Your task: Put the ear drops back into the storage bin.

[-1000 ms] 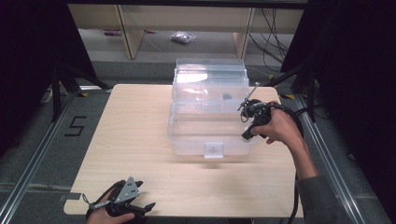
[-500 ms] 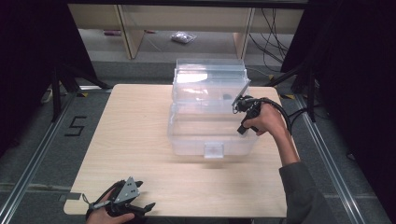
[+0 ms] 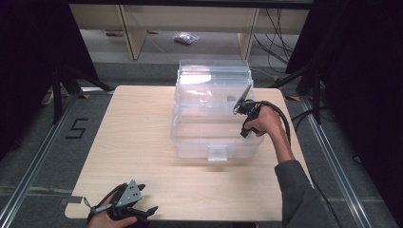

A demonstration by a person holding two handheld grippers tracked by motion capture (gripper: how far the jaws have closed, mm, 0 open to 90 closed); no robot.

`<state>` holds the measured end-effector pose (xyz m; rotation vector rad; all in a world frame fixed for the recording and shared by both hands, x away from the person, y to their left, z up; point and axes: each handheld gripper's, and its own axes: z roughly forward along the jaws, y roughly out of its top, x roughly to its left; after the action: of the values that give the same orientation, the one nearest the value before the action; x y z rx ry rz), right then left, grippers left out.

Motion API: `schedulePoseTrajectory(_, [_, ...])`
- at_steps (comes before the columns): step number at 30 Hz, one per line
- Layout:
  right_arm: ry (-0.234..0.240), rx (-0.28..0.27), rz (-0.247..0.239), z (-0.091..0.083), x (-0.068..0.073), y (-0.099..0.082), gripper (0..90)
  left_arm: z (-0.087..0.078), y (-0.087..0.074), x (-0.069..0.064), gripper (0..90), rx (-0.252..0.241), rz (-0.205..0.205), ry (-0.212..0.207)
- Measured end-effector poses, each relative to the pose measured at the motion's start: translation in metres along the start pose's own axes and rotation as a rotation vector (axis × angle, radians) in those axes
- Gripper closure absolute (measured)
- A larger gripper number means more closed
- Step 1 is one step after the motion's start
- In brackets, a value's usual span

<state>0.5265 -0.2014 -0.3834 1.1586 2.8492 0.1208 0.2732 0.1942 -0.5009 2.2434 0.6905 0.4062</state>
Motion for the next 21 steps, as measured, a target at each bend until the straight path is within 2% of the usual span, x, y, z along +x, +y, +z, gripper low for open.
schedulePoseTrajectory(1, [0.000,0.008,0.033,0.002,0.001,-0.001,60.2,0.000,0.000,0.000,16.1,-0.001,0.000,0.001])
schedulePoseTrajectory(3, [0.011,0.022,0.035,0.007,-0.002,-0.001,60.2,0.000,0.000,0.000,16.1,-0.003,-0.002,0.001])
schedulePoseTrajectory(4, [0.012,0.039,0.061,0.008,0.000,-0.001,60.2,0.000,0.000,0.000,16.1,-0.001,0.000,0.001])
schedulePoseTrajectory(5, [0.007,0.041,0.058,0.010,-0.001,-0.001,60.2,0.000,0.000,0.000,16.1,0.000,0.000,0.000])
schedulePoseTrajectory(6, [0.005,0.035,0.032,0.012,-0.003,-0.001,60.2,0.000,0.000,0.000,16.1,0.000,0.001,0.001])
schedulePoseTrajectory(8, [0.005,0.043,0.050,0.013,-0.002,0.000,60.2,0.000,0.000,0.000,16.1,-0.001,0.001,0.002])
schedulePoseTrajectory(9, [0.004,0.031,0.025,0.015,-0.005,0.000,60.2,0.000,0.000,0.000,16.1,-0.001,0.001,0.003])
schedulePoseTrajectory(10, [0.001,0.031,0.031,0.016,-0.005,0.001,60.2,0.000,0.000,0.000,16.1,-0.001,0.001,0.001])
schedulePoseTrajectory(11, [0.006,0.041,0.065,0.016,-0.004,0.001,60.2,0.000,0.000,0.000,16.1,-0.006,-0.004,0.000])
schedulePoseTrajectory(12, [0.001,0.025,0.040,0.019,-0.007,0.000,60.2,0.000,0.000,0.000,16.1,-0.002,0.001,0.001])
schedulePoseTrajectory(13, [0.003,0.023,0.038,0.020,-0.007,0.000,60.2,0.000,0.000,0.000,16.1,-0.002,0.001,0.002])
schedulePoseTrajectory(14, [0.009,0.029,0.058,0.021,-0.005,0.000,60.2,0.000,0.000,0.000,16.1,0.000,0.002,0.002])
schedulePoseTrajectory(15, [0.010,0.024,0.041,0.023,-0.008,0.000,60.2,0.000,0.000,0.000,16.1,0.000,0.002,0.001])
schedulePoseTrajectory(17, [0.015,0.029,0.057,0.026,-0.008,0.000,60.2,0.000,0.000,0.000,16.1,-0.001,0.002,0.002])
schedulePoseTrajectory(20, [0.016,0.031,0.034,0.030,-0.009,-0.001,60.2,0.000,0.000,0.000,16.1,0.001,0.002,0.002])
schedulePoseTrajectory(21, [0.033,0.037,0.055,0.030,-0.007,0.000,60.2,0.000,0.000,0.000,16.1,0.002,0.002,0.000])
